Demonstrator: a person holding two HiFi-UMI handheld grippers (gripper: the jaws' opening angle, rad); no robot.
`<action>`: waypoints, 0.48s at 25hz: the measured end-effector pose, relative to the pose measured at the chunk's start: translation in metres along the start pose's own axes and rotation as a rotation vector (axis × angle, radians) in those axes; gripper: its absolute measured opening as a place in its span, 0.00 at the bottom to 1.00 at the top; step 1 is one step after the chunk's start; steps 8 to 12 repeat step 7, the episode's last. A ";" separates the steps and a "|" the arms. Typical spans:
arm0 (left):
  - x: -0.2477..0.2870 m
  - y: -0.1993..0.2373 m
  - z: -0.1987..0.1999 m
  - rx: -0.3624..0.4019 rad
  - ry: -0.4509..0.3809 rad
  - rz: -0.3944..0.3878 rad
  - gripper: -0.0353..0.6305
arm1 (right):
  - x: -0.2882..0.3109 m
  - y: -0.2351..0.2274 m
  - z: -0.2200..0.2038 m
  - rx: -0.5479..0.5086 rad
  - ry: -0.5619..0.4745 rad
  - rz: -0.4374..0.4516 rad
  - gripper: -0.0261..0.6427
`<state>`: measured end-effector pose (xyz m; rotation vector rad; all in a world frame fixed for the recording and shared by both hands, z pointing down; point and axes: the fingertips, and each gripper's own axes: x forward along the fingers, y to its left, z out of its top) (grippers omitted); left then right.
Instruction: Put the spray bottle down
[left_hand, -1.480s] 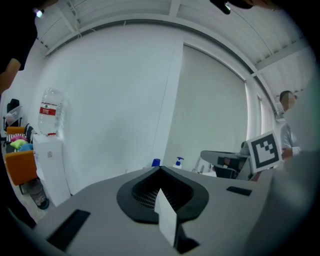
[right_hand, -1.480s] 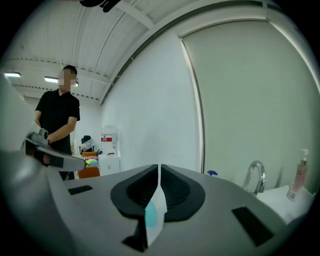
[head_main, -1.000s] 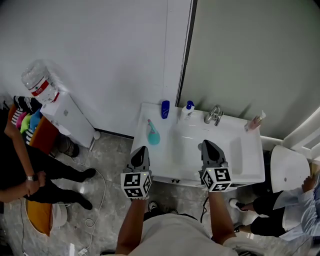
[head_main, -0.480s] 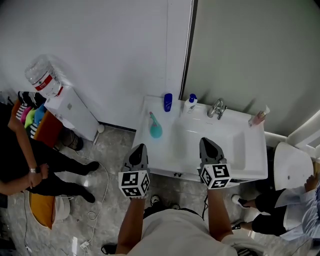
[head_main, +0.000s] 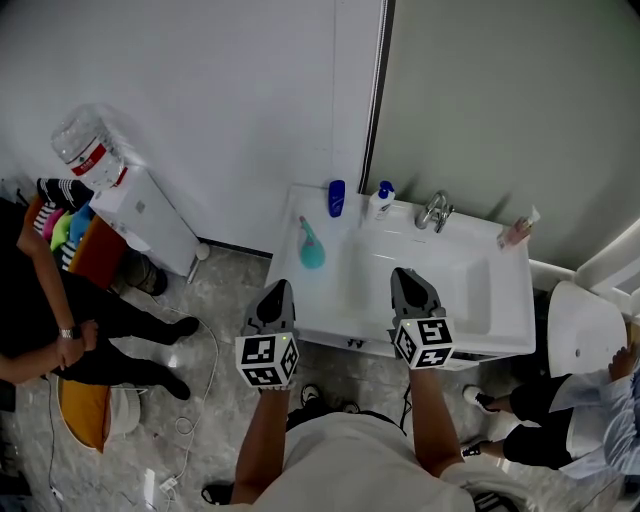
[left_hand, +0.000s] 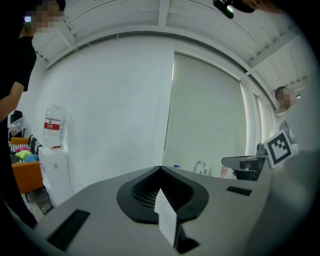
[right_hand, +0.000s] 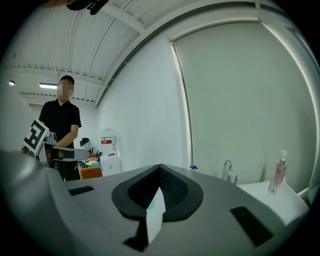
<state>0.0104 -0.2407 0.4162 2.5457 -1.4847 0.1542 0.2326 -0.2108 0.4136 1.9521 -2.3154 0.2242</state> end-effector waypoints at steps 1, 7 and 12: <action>-0.001 0.000 0.000 0.000 -0.001 0.000 0.06 | 0.000 0.001 0.000 -0.001 0.001 0.002 0.06; -0.004 0.000 0.000 0.000 -0.006 0.003 0.06 | -0.002 0.005 0.000 -0.005 -0.003 0.011 0.06; -0.004 0.000 0.000 0.000 -0.006 0.003 0.06 | -0.002 0.005 0.000 -0.005 -0.003 0.011 0.06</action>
